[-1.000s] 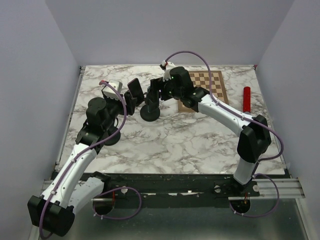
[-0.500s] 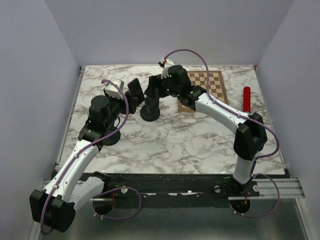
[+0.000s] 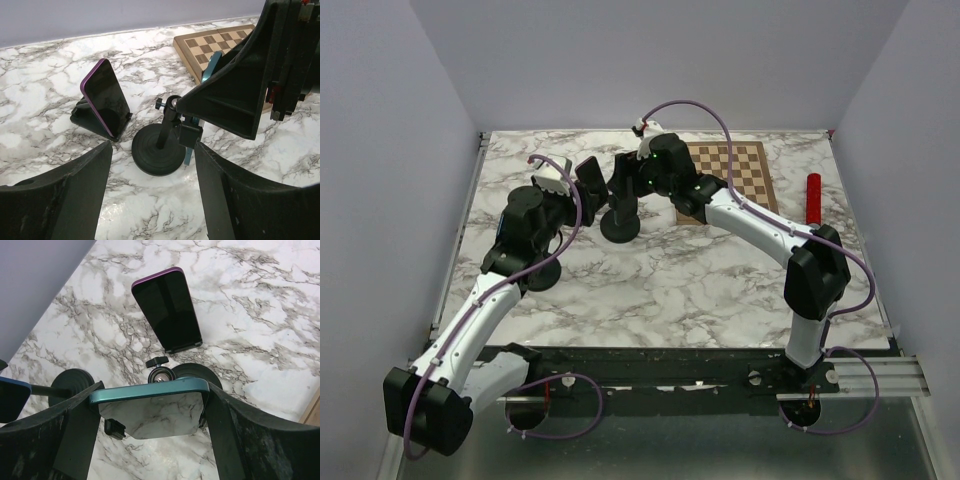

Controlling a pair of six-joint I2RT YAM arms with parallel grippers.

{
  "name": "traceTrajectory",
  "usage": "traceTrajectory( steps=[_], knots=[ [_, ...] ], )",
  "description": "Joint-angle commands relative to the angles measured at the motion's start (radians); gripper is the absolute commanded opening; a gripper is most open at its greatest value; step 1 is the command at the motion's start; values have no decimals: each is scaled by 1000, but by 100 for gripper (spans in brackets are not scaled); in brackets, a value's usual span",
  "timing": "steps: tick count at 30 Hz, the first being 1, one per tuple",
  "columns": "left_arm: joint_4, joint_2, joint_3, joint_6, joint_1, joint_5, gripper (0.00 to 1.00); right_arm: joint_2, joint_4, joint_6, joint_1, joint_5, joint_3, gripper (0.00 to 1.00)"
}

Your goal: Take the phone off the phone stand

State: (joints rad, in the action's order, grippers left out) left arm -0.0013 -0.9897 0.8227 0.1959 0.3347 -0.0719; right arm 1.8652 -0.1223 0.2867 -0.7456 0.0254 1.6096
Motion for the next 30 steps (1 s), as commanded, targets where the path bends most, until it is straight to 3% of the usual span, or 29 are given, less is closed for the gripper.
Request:
traceTrajectory(
  steps=[1, 9, 12, 14, 18, 20, 26, 30],
  knots=[
    [3, -17, 33, 14, -5, -41, 75, 9, 31, -16, -10, -59, -9, 87],
    [3, -39, 38, 19, -5, -58, 75, 11, 29, -23, -10, -61, -14, 86],
    [3, -52, 42, 19, -5, -69, 75, 17, 23, -23, -11, -62, -8, 80],
    [3, -65, 47, 20, -5, -92, 75, 21, 16, -22, -10, -58, -4, 67],
    [-45, -125, 79, 34, -3, -161, 68, 18, -13, -1, -9, -65, 7, 14],
    [-49, -156, 94, 42, -2, -191, 67, 12, -38, 14, -10, -78, 13, 1],
    [-71, -287, 157, 49, 14, -239, 67, 33, -96, 44, -11, -33, 61, 1],
    [-84, -360, 196, 31, 33, -191, 67, 34, -99, 57, -10, -3, 65, 1]
  ],
)
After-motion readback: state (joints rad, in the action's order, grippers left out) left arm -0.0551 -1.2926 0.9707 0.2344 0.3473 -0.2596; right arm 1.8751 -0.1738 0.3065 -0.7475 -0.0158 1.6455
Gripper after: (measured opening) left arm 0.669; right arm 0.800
